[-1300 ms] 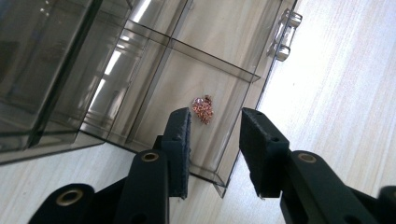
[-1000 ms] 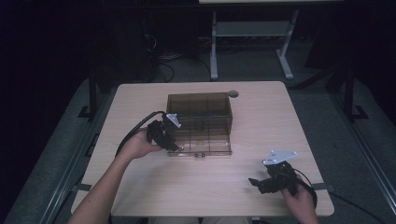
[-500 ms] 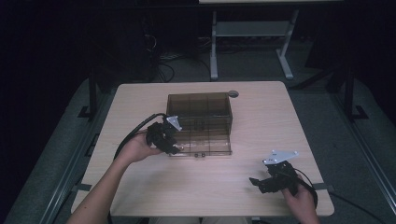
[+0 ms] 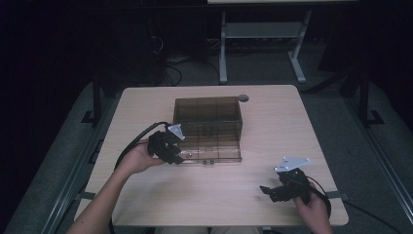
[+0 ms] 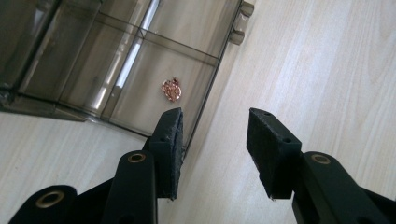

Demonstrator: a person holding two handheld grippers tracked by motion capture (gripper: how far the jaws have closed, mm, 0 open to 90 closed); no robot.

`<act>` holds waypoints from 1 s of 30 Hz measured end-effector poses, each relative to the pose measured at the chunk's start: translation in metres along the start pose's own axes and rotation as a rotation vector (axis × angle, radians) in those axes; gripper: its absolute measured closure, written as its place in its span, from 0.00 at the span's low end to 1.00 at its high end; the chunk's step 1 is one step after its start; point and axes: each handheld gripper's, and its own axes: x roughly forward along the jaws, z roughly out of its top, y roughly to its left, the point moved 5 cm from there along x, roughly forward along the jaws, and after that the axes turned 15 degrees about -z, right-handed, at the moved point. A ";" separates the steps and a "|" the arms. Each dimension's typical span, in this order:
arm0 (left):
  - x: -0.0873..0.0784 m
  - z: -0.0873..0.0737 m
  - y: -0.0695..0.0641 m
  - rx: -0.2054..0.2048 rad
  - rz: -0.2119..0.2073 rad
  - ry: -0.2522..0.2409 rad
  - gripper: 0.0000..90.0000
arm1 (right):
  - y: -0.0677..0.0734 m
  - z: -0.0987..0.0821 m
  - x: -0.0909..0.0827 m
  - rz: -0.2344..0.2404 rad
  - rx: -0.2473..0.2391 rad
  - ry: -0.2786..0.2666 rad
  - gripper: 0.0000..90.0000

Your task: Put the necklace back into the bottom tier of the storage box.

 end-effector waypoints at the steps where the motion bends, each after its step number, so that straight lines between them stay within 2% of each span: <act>1: 0.000 -0.001 -0.001 0.000 -0.001 -0.001 0.62 | 0.000 0.000 0.000 -0.001 0.000 0.000 0.15; 13: -0.001 -0.005 -0.009 0.014 -0.001 -0.003 0.60 | 0.000 0.000 0.000 0.000 0.001 0.003 0.15; 30: -0.002 -0.013 -0.018 0.006 -0.002 -0.025 0.56 | 0.001 -0.001 -0.001 -0.003 0.001 0.007 0.15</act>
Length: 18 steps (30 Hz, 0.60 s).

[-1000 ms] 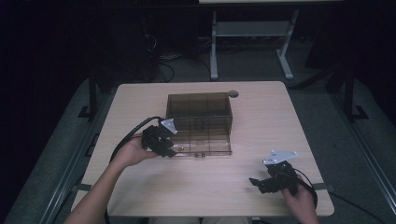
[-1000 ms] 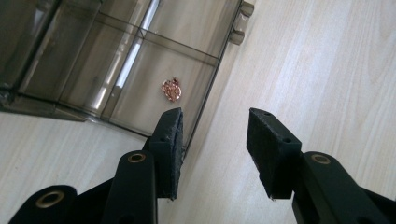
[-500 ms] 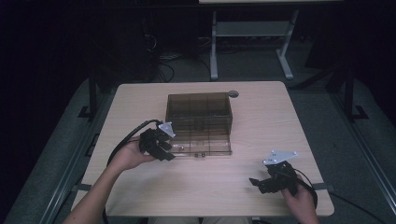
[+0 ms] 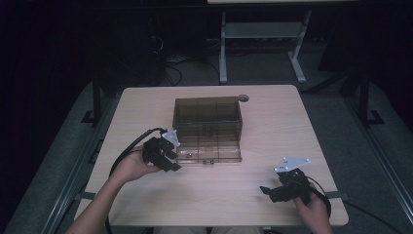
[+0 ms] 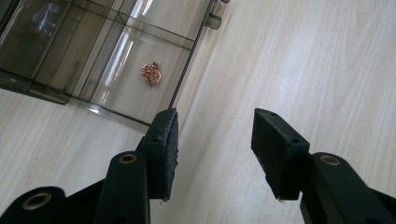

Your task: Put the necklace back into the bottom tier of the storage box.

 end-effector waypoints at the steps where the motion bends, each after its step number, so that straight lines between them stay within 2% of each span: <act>1: 0.000 0.000 -0.001 0.000 0.001 -0.003 0.56 | 0.000 0.000 0.000 0.000 0.000 0.000 0.15; 8: 0.000 -0.003 -0.004 0.003 0.013 -0.018 0.54 | 0.000 0.000 0.000 -0.002 0.000 0.002 0.15; 18: 0.004 -0.007 -0.009 -0.015 0.002 -0.021 0.49 | 0.000 0.000 0.000 -0.002 -0.002 -0.001 0.15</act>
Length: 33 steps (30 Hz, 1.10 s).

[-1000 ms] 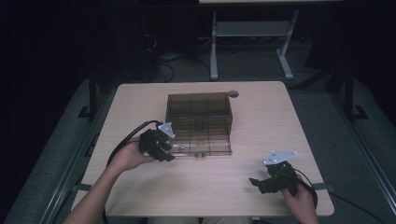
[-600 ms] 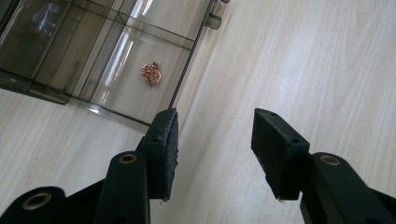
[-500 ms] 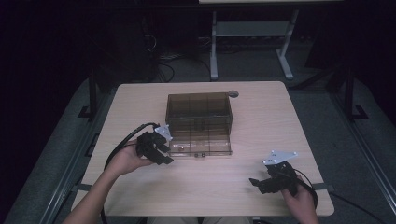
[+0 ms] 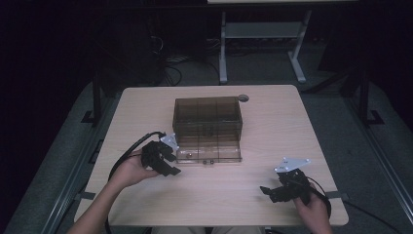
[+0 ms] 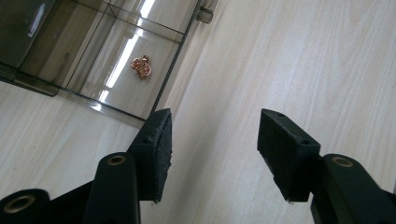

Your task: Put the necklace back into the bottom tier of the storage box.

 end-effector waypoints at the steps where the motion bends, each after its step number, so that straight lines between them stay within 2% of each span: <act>1: 0.000 -0.001 0.000 0.002 0.001 0.000 0.48 | 0.000 0.000 0.000 -0.001 0.002 0.000 0.15; 8: 0.001 -0.007 -0.003 -0.012 0.001 -0.004 0.45 | 0.000 0.000 0.000 -0.002 0.002 0.001 0.15; 22: 0.001 -0.013 -0.014 0.005 0.002 -0.014 0.42 | 0.001 0.000 0.001 -0.004 0.001 0.004 0.15; 33: 0.010 -0.021 -0.024 -0.007 -0.013 -0.042 0.38 | 0.001 0.000 0.001 -0.004 0.004 0.001 0.15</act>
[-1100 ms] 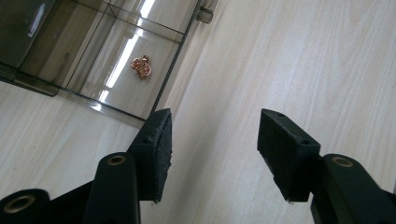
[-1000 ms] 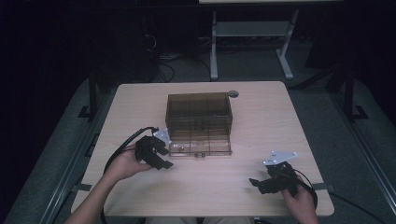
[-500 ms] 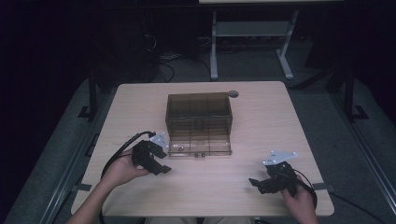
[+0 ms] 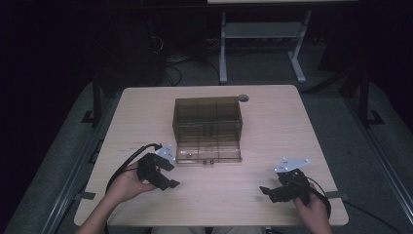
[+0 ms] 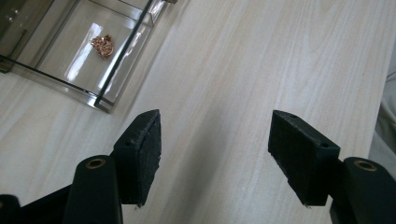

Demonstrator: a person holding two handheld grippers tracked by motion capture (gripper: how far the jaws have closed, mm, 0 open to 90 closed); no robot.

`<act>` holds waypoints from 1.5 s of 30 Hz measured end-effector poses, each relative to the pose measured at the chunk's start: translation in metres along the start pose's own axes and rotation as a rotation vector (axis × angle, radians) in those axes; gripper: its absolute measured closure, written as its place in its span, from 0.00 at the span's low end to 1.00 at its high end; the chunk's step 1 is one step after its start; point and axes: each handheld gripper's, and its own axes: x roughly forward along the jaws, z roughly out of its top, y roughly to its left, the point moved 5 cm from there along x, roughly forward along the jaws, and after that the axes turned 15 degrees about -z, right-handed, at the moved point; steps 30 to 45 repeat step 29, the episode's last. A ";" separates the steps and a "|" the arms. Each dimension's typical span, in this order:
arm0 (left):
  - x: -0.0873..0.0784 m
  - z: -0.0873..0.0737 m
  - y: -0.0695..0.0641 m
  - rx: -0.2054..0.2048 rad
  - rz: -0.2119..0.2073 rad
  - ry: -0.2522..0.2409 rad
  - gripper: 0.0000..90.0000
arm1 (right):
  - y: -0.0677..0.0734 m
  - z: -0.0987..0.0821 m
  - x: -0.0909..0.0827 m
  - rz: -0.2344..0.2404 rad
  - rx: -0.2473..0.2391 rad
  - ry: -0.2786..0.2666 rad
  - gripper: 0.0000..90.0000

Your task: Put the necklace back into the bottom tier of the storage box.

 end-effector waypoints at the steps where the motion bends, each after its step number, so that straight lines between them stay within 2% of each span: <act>1: 0.001 -0.001 -0.001 -0.003 -0.001 -0.003 0.38 | 0.000 0.000 0.000 0.000 0.000 0.000 0.15; 8: 0.006 -0.010 -0.006 -0.008 0.006 -0.019 0.36 | 0.000 0.000 0.000 -0.001 0.000 0.001 0.15; 11: 0.006 -0.011 -0.006 -0.004 0.011 -0.010 0.35 | 0.000 -0.001 -0.001 -0.003 0.001 0.002 0.15; 12: 0.007 -0.012 -0.007 -0.013 0.011 -0.020 0.35 | -0.001 -0.001 -0.001 -0.003 0.004 0.003 0.15; 21: 0.010 -0.025 -0.016 -0.012 0.023 -0.040 0.33 | -0.002 -0.002 -0.001 -0.004 0.011 0.000 0.15; 24: 0.013 -0.030 -0.022 -0.017 0.023 -0.082 0.33 | -0.002 -0.003 -0.002 -0.004 0.012 -0.003 0.15; 29: 0.020 -0.039 -0.027 -0.016 0.048 -0.095 0.33 | 0.000 -0.002 -0.004 -0.003 0.008 -0.010 0.15; 45: 0.020 -0.039 -0.027 -0.016 0.048 -0.095 0.33 | 0.000 -0.002 -0.004 -0.003 0.008 -0.010 0.15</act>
